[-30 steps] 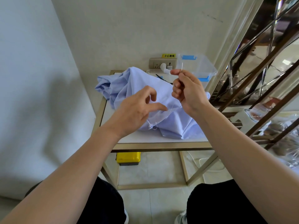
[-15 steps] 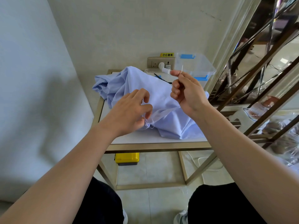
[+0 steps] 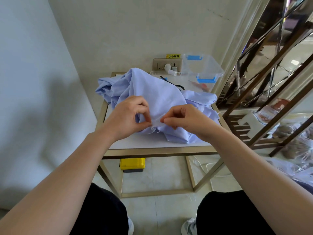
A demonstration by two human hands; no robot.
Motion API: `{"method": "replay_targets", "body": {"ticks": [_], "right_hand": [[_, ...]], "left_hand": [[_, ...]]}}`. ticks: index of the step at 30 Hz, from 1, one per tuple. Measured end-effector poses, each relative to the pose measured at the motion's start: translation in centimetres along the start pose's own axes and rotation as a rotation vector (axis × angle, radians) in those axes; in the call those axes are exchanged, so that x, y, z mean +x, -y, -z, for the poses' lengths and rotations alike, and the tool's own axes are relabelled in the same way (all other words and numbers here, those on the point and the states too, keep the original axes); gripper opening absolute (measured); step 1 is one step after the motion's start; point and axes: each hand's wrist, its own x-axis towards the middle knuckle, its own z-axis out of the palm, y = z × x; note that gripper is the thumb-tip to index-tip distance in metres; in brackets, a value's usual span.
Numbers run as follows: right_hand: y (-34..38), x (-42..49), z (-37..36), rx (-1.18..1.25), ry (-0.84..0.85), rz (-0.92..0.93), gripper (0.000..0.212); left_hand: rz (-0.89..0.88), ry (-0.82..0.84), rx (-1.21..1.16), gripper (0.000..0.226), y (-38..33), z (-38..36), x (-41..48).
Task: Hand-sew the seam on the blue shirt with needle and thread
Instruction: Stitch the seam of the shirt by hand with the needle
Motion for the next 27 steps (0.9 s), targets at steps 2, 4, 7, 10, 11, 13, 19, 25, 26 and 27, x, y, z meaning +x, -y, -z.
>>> {"method": "replay_targets", "body": {"ticks": [2,4,7,10,11,13,19,25,26,27], "right_hand": [[0.0,-0.3,-0.3,-0.042,0.060,-0.010,0.009],[-0.2,-0.6,-0.6,-0.046,0.088,-0.021,0.005],[-0.5,-1.1,-1.0,-0.027,0.139,-0.052,0.007],[-0.5,-1.4,-1.5,0.014,0.160,-0.076,0.006],[-0.5,-1.4,-1.7,0.028,0.157,-0.082,0.004],[-0.4,-1.3,-2.1,0.038,0.158,-0.090,0.002],[-0.4,-1.2,-2.4,0.087,0.141,-0.143,0.004],[-0.4,-1.2,-2.4,0.138,0.127,-0.186,0.004],[-0.3,-1.2,-2.4,0.137,0.136,-0.187,0.004],[-0.3,-1.2,-2.3,0.139,0.145,-0.188,0.004]], "left_hand": [[0.022,-0.002,-0.023,0.014,-0.1,0.1,-0.1],[0.030,0.004,-0.039,0.014,-0.2,0.1,-0.2],[0.026,0.006,-0.038,0.014,-0.4,0.2,-0.2],[0.033,0.000,-0.028,0.013,-0.6,0.2,-0.3],[0.034,-0.006,-0.027,0.013,-0.7,0.2,-0.3],[0.032,-0.019,-0.026,0.012,-0.8,0.3,-0.3],[0.006,-0.017,-0.013,0.010,-0.9,0.2,-0.3],[-0.001,-0.023,-0.005,0.009,-0.9,0.1,-0.4],[0.001,-0.024,-0.004,0.009,-1.0,0.1,-0.4],[0.008,-0.024,-0.005,0.008,-1.0,0.1,-0.4]]}}
